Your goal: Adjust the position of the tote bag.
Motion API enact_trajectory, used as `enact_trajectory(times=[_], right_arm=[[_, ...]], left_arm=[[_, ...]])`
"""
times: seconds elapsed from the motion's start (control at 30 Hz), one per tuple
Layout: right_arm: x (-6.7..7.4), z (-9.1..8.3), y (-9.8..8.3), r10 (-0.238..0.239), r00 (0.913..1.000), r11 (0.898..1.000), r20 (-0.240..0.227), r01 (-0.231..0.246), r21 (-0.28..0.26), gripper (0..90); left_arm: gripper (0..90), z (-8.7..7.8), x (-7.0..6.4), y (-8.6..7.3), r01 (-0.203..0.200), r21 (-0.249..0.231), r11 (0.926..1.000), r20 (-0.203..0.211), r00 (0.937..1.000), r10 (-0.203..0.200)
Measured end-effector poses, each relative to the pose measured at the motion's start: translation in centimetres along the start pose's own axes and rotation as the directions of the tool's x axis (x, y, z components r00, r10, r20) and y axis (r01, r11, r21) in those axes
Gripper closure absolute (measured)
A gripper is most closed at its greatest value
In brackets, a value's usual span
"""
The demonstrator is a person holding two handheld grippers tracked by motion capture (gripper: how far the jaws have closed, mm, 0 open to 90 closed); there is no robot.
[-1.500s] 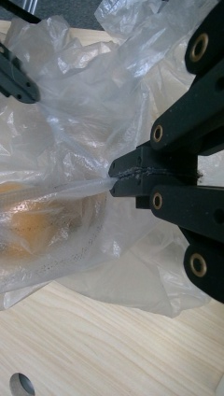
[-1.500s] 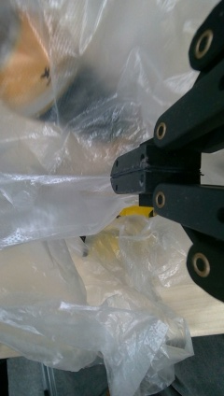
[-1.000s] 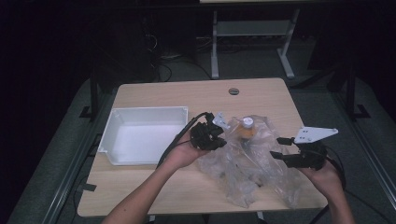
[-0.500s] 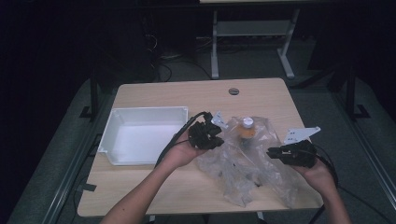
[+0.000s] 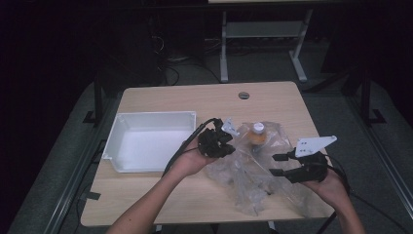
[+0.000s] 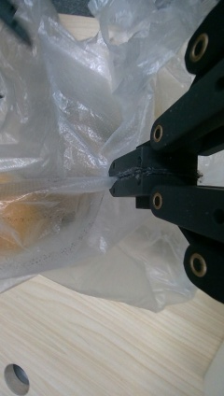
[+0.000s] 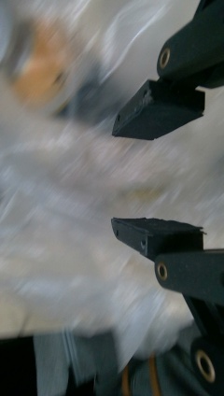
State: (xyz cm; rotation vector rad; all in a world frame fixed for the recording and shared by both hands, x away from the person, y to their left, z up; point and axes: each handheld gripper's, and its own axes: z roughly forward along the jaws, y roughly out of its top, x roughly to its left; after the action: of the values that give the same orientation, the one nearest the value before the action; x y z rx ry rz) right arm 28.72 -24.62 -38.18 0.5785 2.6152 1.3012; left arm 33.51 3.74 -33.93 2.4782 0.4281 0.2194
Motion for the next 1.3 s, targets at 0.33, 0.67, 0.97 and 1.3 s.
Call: enact_trajectory(times=[0.33, 0.67, 0.97, 1.3], right_arm=[[0.9, 2.0, 0.9, -0.048, 0.9983, 0.995, -0.033, 0.05, 0.086, 69.9], [0.2, 1.3, 2.1, -0.076, 0.997, 0.991, 0.019, 0.073, 0.115, 89.6], [-1.3, -1.0, 4.4, -0.094, 0.9906, 0.991, 0.099, 0.084, 0.104, 89.6], [-3.2, -2.1, 6.9, -0.099, 0.9858, 0.992, 0.136, 0.086, 0.095, 89.6]], left_arm=[[90.0, -0.1, -0.2, 0.3, -0.008, -0.013, 0.9999, 0.003, 1.0, 0.008], [90.0, -0.4, 0.5, 0.9, 0.0, -0.024, 0.9997, -0.002, 1.0, -0.001], [90.0, -0.9, 1.4, 2.2, 0.003, -0.037, 0.9993, -0.002, 1.0, -0.003], [90.0, -1.6, 2.9, 3.2, 0.024, -0.072, 0.9971, -0.004, 0.9997, -0.024]])
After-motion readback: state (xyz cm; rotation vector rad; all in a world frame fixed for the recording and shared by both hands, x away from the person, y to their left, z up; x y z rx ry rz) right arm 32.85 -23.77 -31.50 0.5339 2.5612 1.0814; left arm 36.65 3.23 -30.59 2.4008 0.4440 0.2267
